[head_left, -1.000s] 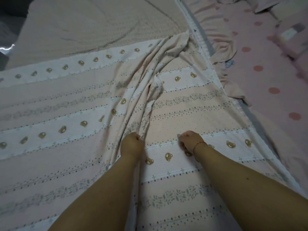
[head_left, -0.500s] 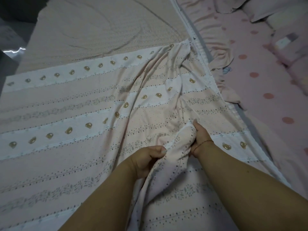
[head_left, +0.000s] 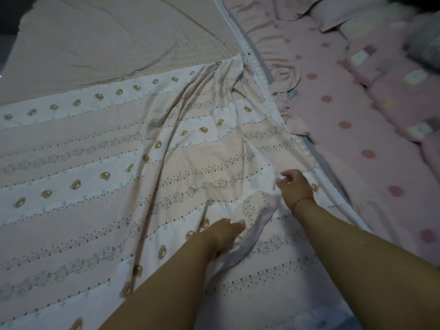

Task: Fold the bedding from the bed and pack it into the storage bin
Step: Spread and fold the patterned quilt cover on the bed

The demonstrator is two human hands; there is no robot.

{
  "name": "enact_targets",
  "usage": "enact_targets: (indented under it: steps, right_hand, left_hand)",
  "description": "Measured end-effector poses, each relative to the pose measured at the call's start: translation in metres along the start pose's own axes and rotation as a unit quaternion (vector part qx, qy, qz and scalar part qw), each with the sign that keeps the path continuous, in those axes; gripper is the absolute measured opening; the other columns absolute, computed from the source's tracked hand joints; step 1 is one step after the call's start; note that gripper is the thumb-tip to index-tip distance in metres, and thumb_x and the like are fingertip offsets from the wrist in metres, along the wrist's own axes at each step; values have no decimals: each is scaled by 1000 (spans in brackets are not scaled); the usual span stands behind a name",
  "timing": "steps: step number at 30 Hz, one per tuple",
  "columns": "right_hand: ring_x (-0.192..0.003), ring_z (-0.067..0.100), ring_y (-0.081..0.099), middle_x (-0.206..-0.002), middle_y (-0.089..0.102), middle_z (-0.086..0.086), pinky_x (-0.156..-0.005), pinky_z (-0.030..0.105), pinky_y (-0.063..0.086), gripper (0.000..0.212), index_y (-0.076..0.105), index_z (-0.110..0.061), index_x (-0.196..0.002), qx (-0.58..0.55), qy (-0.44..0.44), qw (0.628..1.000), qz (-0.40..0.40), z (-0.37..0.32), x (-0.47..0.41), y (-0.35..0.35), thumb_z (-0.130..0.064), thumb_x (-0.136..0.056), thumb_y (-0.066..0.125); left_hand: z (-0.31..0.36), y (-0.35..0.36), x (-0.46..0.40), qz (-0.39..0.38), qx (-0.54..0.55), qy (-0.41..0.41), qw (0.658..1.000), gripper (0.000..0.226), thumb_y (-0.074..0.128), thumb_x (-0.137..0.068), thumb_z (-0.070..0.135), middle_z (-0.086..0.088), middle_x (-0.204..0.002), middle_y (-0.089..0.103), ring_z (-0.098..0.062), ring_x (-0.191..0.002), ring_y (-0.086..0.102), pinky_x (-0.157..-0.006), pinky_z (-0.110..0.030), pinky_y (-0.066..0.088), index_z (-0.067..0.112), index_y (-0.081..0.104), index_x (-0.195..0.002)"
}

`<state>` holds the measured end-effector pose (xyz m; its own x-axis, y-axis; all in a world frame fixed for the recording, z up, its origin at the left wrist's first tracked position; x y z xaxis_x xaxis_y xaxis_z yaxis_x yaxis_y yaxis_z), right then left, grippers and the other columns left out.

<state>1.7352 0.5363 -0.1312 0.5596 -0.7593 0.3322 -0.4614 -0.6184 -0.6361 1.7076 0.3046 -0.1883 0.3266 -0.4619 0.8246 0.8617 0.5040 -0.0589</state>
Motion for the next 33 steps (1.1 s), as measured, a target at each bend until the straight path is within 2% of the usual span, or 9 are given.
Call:
enact_targets:
  steps: [2,6,11,15,20,22,27,30,33]
  right_hand:
    - [-115,22,54,-121,58,6,-99,30,42,34,57,-12,-120,60,-86,989,-101,-19,14,21,-20,-87,61]
    - [-126,21,49,-139,50,-2,-105,32,37,61,41,-25,-138,271,-152,897,-316,-23,49,69,-32,-82,63]
    - [-133,23,37,-146,35,-2,-104,39,32,75,33,-30,-142,456,-227,798,-320,-15,57,69,-43,-75,65]
    - [-133,24,39,-144,39,2,-98,32,38,62,37,-22,-143,278,-103,846,-442,-17,67,52,-18,-85,58]
    - [-121,26,50,-133,55,9,-98,32,41,43,59,-11,-127,410,-118,760,-490,-4,81,30,-19,-84,62]
    - [-104,23,56,-118,62,8,-89,34,45,40,66,-12,-112,405,-145,762,-484,1,81,30,-22,-75,71]
    - [-122,18,45,-133,47,-2,-101,32,43,79,37,-25,-142,334,-139,776,-516,19,91,31,-23,-72,74]
    - [-83,14,52,-87,56,-5,-67,22,40,17,64,-23,-90,338,-139,787,-497,29,91,25,-30,-77,73]
    - [-73,19,47,-70,50,-1,-61,25,32,27,53,-21,-67,310,-141,817,-466,34,89,11,-35,-76,74]
  left_hand:
    - [5,5,2,22,-96,36,994,45,54,-94,42,-5,-108,61,-15,-82,59,-64,-18,49,9,50,-124]
    - [5,7,2,53,-245,55,967,36,59,-88,31,-15,-113,61,-30,-101,60,-80,-33,50,7,55,-115]
    - [16,20,13,60,-327,79,940,28,62,-87,32,-14,-103,64,-29,-98,59,-76,-29,42,8,65,-100]
    - [38,35,31,36,-271,139,952,30,63,-89,30,-6,-108,63,-17,-92,53,-77,-23,38,12,63,-113]
    - [45,47,49,42,-265,158,950,30,64,-88,26,-8,-115,65,-21,-104,58,-87,-26,44,11,63,-114]
    - [40,53,53,48,-254,160,953,25,65,-86,23,-11,-108,67,-24,-101,60,-87,-31,48,7,66,-106]
    - [37,62,62,76,-183,155,968,8,70,-84,23,1,-79,61,-9,-71,52,-68,-24,45,17,65,-83]
    - [28,63,66,63,-145,118,980,16,74,-80,23,0,-78,64,-10,-66,54,-64,-24,48,14,68,-92]
    - [17,53,71,78,-272,81,956,29,75,-78,32,-4,-88,65,-17,-76,55,-69,-26,45,11,69,-98]
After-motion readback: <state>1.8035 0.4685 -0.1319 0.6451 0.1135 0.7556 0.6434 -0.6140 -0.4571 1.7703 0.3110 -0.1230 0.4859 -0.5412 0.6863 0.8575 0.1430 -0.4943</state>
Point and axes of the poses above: each hand's wrist, its own x-axis away from the middle knuckle, its own y-axis out of the palm, z = x × y, the point moved 8 cm from there along -x, towards the middle knuckle
